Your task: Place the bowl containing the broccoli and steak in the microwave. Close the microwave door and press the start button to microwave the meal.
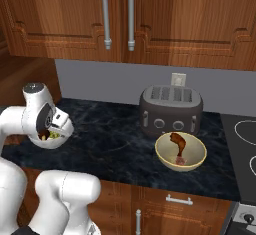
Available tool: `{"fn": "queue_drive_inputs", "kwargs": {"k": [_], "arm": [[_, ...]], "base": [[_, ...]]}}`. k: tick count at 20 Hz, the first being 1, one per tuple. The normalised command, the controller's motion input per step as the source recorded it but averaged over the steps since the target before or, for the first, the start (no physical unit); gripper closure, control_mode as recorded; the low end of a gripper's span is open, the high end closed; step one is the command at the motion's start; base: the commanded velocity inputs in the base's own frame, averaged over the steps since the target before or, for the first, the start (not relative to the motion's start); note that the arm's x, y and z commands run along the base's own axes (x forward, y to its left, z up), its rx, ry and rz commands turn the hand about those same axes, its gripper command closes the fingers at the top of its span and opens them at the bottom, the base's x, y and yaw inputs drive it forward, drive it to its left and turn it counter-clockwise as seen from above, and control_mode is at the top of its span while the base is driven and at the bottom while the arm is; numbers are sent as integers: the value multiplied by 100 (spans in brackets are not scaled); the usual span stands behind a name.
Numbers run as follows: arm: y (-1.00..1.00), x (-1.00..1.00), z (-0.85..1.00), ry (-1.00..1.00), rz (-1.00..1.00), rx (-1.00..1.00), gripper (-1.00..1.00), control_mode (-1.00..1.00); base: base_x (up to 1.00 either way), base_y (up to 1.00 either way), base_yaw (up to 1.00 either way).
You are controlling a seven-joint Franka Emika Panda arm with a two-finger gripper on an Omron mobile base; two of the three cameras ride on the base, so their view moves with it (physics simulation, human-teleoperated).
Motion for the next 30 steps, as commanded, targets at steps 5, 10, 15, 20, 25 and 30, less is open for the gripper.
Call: {"fn": "queue_drive_inputs", "kwargs": {"k": [5,10,15,20,25,30], "arm": [[0,15,-4,25,-1,9,-100,-100],[4,28,-34,12,0,1,-100,-100],[3,18,-42,0,0,1,-100,-100],[12,14,-26,0,0,2,-100,-100],[23,16,-19,0,0,0,-100,-100],[15,10,-17,0,0,0,-100,-100]], "base": [[0,0,0],[0,0,0],[0,0,0],[0,0,0],[0,0,0],[0,0,0]]}}
